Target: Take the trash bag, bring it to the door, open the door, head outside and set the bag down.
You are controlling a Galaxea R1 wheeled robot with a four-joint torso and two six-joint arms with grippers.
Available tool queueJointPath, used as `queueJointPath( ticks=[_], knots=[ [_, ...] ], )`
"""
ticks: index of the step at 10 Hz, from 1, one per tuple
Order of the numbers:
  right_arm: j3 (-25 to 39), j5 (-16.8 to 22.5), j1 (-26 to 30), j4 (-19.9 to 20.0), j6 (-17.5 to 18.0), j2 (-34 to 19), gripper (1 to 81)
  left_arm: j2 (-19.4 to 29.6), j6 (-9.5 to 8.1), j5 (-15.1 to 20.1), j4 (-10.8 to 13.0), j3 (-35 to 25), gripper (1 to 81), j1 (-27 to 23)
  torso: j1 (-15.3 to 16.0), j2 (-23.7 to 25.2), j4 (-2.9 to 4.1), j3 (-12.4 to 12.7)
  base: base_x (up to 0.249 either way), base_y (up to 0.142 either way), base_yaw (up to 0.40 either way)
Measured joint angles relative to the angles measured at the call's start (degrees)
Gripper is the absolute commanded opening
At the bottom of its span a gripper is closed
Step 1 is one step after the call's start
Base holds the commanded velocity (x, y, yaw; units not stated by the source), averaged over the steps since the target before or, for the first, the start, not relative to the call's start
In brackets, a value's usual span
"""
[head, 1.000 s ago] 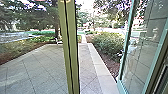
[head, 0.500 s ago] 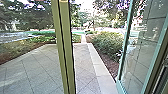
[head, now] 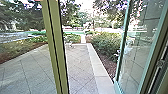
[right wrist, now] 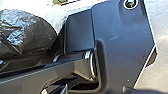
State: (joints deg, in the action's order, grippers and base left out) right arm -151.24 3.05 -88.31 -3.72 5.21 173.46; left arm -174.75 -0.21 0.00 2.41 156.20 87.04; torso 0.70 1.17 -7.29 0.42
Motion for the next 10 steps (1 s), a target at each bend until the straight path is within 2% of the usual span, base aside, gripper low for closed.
queueJointPath(
  ticks=[10],
  knots=[
    [0.0, 0.0, -0.1, -0.2, -0.3, 0.6, 81.1, 0.0, 0.00, 0.0, 0.0, 0.0, 1.0, -0.2, 0.0, 0.0, 0.00, 0.0, 0.000, -0.149, 0.000]
  ],
)
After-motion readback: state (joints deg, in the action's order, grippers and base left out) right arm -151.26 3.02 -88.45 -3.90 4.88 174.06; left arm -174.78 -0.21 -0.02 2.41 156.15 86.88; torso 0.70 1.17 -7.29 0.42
